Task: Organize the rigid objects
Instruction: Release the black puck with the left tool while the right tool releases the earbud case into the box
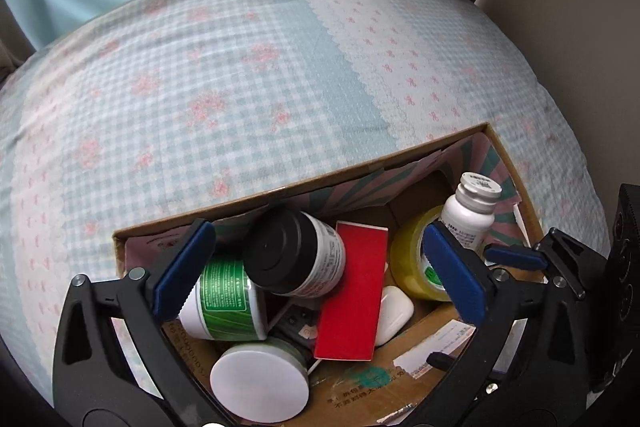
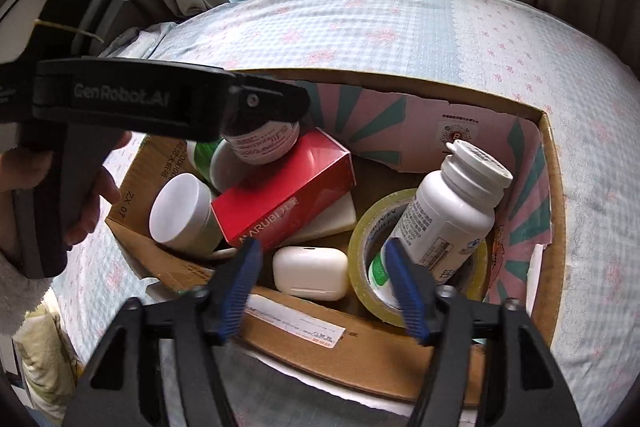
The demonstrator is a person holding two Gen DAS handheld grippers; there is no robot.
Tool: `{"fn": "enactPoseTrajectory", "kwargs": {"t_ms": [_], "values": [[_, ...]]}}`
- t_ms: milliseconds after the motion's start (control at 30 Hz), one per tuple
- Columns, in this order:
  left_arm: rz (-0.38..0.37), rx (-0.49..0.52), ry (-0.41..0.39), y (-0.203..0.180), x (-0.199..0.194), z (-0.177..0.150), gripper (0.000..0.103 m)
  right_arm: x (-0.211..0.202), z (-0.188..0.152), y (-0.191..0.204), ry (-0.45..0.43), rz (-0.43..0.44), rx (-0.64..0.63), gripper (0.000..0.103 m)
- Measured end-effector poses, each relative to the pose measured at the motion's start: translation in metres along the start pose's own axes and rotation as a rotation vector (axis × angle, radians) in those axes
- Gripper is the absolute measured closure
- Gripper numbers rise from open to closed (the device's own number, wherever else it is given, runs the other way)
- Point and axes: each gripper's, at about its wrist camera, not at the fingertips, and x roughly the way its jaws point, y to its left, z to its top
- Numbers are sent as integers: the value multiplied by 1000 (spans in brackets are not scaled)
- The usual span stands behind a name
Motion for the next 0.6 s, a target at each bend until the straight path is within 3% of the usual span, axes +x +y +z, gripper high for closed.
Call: {"fn": "enactPoseTrajectory", "kwargs": {"t_ms": [33, 133, 600], "values": [[8, 0, -3, 1, -2, 1, 0, -2, -1, -2, -7, -6, 4, 0], [15, -11, -7, 5, -7, 1, 0, -1, -6, -7, 32, -9, 8, 0], [69, -63, -28, 5, -44, -8, 0, -33, -15, -7, 13, -20, -11, 0]]}}
